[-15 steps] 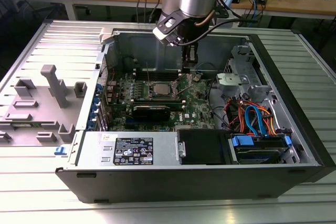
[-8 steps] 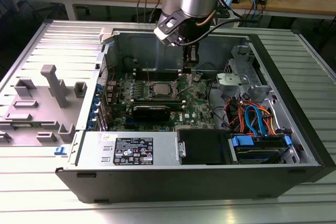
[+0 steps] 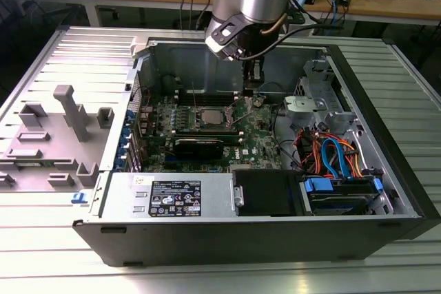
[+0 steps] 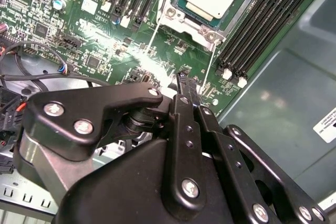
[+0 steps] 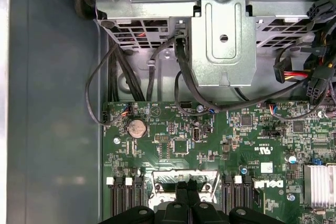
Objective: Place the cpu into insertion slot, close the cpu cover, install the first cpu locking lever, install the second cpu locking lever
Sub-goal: 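Close the cpu cover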
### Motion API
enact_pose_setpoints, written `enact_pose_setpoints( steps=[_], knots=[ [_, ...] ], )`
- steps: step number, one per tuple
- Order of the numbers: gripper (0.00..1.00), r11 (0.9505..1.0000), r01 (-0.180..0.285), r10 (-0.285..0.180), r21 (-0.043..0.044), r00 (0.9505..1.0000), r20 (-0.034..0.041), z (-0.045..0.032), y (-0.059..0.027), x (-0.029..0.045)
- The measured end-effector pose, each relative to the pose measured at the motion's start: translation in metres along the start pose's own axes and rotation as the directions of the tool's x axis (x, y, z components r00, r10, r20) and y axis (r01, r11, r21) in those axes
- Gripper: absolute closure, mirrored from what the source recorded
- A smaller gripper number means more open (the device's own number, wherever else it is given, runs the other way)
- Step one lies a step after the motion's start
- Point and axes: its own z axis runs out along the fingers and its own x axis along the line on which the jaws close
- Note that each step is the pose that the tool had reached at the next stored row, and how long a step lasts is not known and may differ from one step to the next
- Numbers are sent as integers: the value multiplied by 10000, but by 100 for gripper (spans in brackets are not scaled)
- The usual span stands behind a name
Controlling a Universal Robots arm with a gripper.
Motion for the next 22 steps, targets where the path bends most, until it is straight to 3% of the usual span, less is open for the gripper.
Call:
enact_pose_setpoints(
  steps=[22],
  knots=[
    [89, 10000, -1, 1, 0, 10000, 0, 0, 72, 1]
  ],
)
